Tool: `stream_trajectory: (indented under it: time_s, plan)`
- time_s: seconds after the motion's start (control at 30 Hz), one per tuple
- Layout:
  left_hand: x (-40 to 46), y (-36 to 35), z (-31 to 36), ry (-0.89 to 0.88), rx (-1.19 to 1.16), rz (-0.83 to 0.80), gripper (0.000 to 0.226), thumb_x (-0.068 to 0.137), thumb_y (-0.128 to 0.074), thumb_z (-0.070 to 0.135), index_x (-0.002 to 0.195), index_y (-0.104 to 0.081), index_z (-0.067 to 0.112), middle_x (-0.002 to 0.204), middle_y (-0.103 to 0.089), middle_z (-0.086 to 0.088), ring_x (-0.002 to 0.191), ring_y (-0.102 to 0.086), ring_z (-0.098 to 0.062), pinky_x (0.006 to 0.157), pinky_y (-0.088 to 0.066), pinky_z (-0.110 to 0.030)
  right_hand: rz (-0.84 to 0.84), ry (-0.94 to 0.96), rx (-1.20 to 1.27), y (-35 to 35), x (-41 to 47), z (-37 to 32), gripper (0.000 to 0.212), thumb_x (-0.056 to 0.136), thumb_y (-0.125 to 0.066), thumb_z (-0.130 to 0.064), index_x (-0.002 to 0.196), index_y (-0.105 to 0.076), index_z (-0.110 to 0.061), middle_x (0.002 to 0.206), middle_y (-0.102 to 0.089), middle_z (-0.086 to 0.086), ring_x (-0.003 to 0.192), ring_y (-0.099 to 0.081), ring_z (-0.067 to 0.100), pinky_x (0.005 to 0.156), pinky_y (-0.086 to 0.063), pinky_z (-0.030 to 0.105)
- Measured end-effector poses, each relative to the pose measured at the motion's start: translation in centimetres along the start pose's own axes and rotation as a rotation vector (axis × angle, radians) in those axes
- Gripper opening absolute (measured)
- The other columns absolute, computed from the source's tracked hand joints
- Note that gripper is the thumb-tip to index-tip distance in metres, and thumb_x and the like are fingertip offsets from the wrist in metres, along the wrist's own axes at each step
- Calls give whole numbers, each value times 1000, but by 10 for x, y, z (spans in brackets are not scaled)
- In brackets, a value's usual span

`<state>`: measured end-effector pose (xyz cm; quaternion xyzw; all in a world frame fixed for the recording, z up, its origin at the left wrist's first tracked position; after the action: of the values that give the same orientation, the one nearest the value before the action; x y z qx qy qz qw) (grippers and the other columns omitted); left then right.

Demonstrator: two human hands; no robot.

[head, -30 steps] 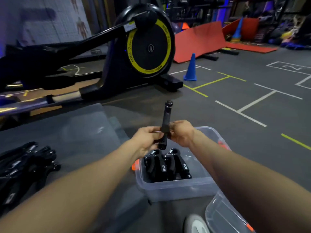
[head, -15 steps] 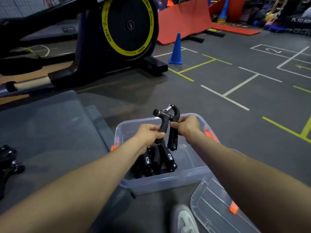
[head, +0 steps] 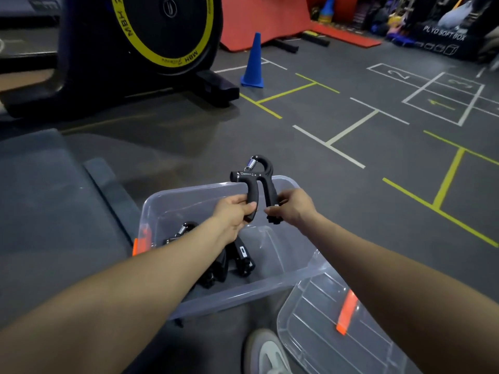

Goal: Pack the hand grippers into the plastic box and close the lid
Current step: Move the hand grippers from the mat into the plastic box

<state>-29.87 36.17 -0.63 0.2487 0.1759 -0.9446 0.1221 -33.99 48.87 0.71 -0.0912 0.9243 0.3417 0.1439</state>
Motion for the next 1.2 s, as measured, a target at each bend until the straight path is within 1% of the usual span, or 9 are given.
stream_trajectory:
  time_s: [0.1,0.27,0.4,0.47,0.6,0.7,0.83,1.03,1.2]
  plan:
    - [9,-9,-6,11,-8,-39,40,89,-52,-9,128,-51,-2,107,-62,-12,69,-57,-11,67,-47,-20,-2,-75,-74,8,9,4,15,75,-76,-11,69,-62,-9,68,-70,10,50,-65,14,76,-58,32]
    - [29,-10,-4,-72,238,-57,34,91,-58,6,125,-55,1,112,-64,-11,87,-61,-18,86,-48,-27,20,-140,-151,21,29,2,19,69,-78,-10,84,-71,0,75,-72,14,67,-71,28,76,-59,34]
    - [49,9,1,-260,695,140,17,90,-60,17,105,-66,15,103,-66,-3,104,-61,-22,95,-45,-30,15,-147,-241,12,39,19,15,72,-75,-6,82,-72,5,62,-69,11,48,-62,17,72,-60,32]
    - [54,21,6,-377,873,259,10,89,-58,16,96,-64,20,113,-62,-4,109,-58,-24,95,-46,-33,-21,-158,-285,-1,38,35,13,73,-74,-6,79,-71,5,65,-69,13,48,-61,17,67,-58,31]
    - [64,38,13,-577,1188,323,32,90,-55,14,121,-55,19,133,-47,-1,126,-41,-23,104,-37,-35,-80,-200,-427,-18,41,52,25,74,-75,-10,56,-58,-7,47,-56,2,41,-54,11,46,-47,21]
    - [77,43,7,-569,1336,284,55,92,-54,14,143,-36,21,151,-33,2,142,-26,-20,119,-16,-33,-81,-212,-497,-26,49,57,29,73,-76,-11,56,-53,-10,48,-55,1,43,-55,11,51,-50,24]
    - [92,42,-2,-530,1420,266,62,93,-52,15,148,-24,21,158,-21,3,148,-11,-16,120,0,-32,-96,-211,-559,-37,60,68,32,71,-77,-9,53,-50,-11,58,-60,5,64,-70,22,57,-54,25]
    - [106,37,-4,-539,1443,292,60,93,-52,17,147,-27,21,154,-29,2,145,-19,-19,120,-4,-35,-92,-221,-569,-47,74,82,37,68,-78,-7,54,-44,-12,72,-63,7,84,-72,25,61,-48,26]
    - [115,36,1,-542,1346,365,47,90,-57,15,135,-47,26,129,-47,-1,123,-39,-25,102,-36,-36,-103,-241,-564,-48,81,91,36,69,-75,-1,51,-45,-11,60,-64,5,75,-73,24,58,-47,25]
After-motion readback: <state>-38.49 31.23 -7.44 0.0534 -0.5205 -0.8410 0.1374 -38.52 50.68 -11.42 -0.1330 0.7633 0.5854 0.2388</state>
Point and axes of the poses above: each hand's wrist, its own x-axis towards the middle knuckle, its own y-axis out of the back of the hand, z = x × y, the point moved 2 cm from there along x, towards the middle knuckle
